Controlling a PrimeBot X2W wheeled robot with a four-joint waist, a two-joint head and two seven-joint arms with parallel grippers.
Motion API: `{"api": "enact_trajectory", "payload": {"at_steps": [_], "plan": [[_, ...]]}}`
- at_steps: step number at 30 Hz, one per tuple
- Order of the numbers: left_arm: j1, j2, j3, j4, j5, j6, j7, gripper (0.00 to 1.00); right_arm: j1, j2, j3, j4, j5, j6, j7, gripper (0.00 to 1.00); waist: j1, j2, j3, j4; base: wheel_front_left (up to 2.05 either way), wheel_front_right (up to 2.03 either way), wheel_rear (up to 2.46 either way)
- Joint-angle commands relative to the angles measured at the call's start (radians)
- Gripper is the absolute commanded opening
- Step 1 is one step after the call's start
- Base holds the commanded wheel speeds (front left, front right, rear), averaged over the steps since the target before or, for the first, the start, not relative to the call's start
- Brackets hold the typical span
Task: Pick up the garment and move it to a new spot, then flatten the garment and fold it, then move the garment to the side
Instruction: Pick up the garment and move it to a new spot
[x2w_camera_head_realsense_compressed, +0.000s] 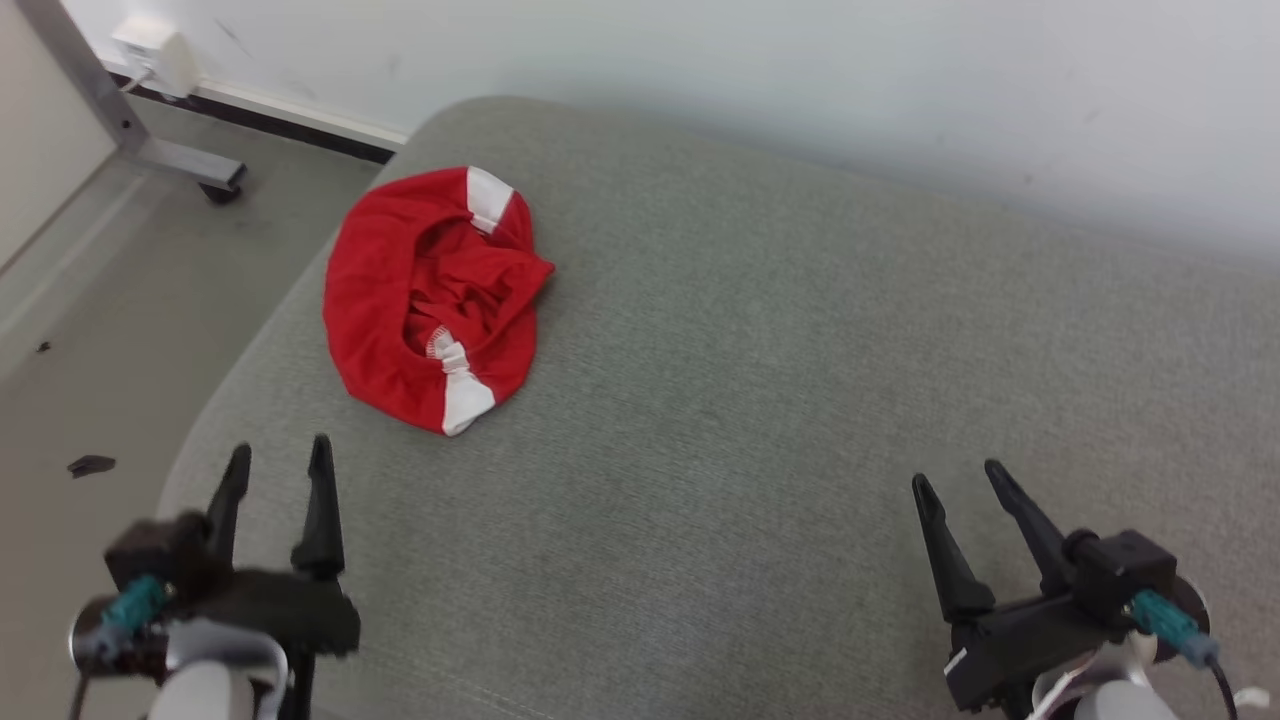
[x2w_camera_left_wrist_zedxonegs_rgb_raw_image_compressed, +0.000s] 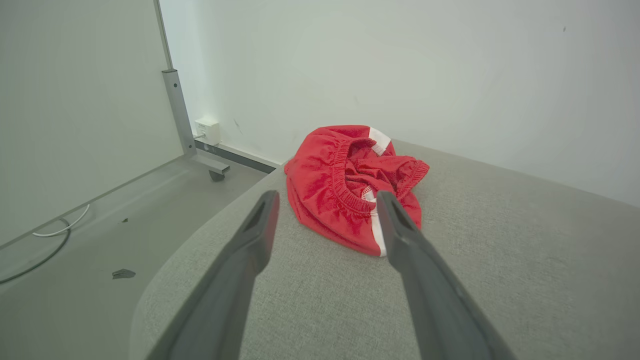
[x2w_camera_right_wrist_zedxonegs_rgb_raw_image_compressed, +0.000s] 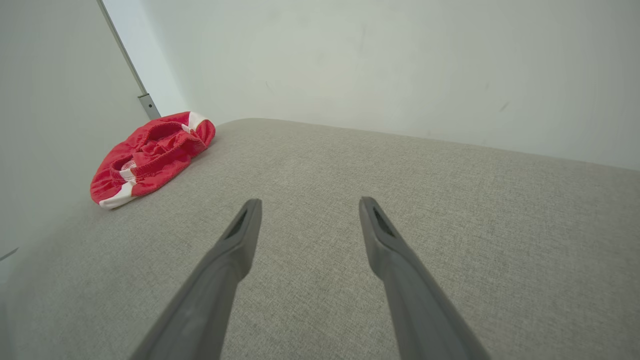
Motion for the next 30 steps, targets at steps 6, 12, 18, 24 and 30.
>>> {"api": "enact_trajectory", "payload": {"at_steps": [6,12,18,24,30], "plan": [[-0.25,0.05,0.02,0.21,-0.094,-0.01,0.063,1.0,-0.051,-0.063,0.025,-0.108,-0.02,-0.003,0.071,1.0,0.0,-0.0001,0.156,-0.139,0.0,0.0,0.0],[-0.438,0.101,0.063,0.363,-0.191,-0.015,0.185,1.0,-0.087,-0.093,0.047,-0.233,-0.029,-0.003,0.14,1.0,0.0,-0.0001,0.277,-0.23,0.0,0.0,0.0],[-0.553,0.171,0.112,0.472,-0.251,0.004,0.298,1.0,-0.119,-0.116,0.073,-0.331,-0.044,-0.003,0.182,1.0,0.0,-0.0001,0.38,-0.308,0.0,0.0,0.0],[-0.585,0.197,0.13,0.547,-0.27,0.044,0.35,1.0,-0.117,-0.116,0.06,-0.375,-0.049,-0.003,0.201,1.0,0.0,-0.0001,0.425,-0.345,0.0,0.0,0.0],[-0.595,0.179,0.131,0.651,-0.287,0.063,0.42,1.0,-0.104,-0.104,0.042,-0.394,-0.054,-0.003,0.201,1.0,0.0,-0.0001,0.447,-0.368,0.0,0.0,0.0]]}}
